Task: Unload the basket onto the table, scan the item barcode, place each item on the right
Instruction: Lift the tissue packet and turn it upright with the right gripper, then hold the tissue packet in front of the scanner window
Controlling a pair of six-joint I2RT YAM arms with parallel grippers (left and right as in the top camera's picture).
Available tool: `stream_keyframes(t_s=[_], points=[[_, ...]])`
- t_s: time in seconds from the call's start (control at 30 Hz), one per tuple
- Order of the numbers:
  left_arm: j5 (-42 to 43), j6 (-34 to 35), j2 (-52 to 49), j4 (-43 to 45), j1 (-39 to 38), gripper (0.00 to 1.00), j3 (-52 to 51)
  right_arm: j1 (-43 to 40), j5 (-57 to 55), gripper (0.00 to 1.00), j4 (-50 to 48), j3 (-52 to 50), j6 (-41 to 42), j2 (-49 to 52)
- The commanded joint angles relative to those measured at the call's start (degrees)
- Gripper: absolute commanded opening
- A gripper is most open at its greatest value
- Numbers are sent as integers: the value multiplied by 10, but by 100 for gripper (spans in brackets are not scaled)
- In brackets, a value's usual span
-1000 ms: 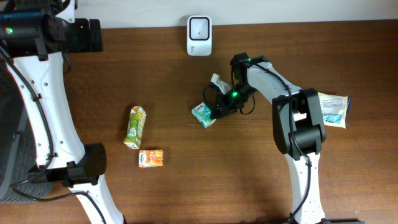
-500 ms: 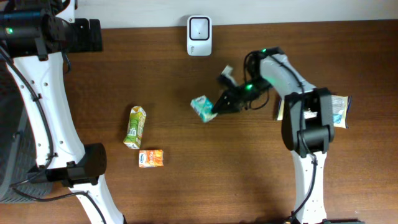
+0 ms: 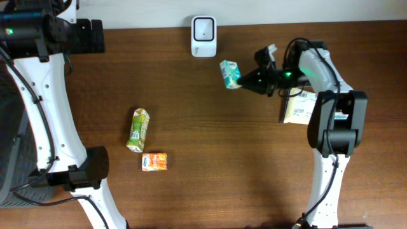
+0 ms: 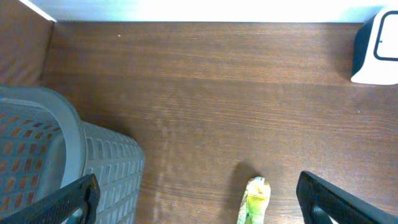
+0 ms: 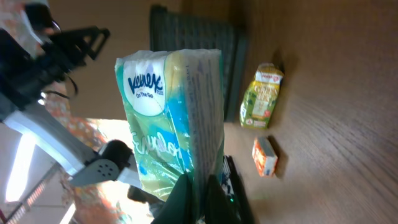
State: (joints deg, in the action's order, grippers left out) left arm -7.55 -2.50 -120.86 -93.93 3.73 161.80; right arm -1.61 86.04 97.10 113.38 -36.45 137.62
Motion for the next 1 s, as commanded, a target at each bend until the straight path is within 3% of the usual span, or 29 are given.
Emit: stream_keyframes(t_s=[0.0,0.3,0.47,0.5,0.67,0.83,0.97], points=[[-2,3,7,-1,1,99,5,-10,29,4,2,27,20,-38],[-2,3,7,-1,1,99,5,-10,24,4,2,78,40,-108],[-2,3,7,-1,1,99,5,9,-86,4,-2,92,49,-118],[-2,3,7,-1,1,99,5,16,-118,4,-10,92,64,-118],[-2,3,7,-1,1,99,5,99,-504,4,-130,92,279,-118],[-2,3,7,-1,1,99,5,170,-671,4,-188,92,357,-118],[-2,3,7,-1,1,99,5,208,-794,4,-215,96,370,-118]])
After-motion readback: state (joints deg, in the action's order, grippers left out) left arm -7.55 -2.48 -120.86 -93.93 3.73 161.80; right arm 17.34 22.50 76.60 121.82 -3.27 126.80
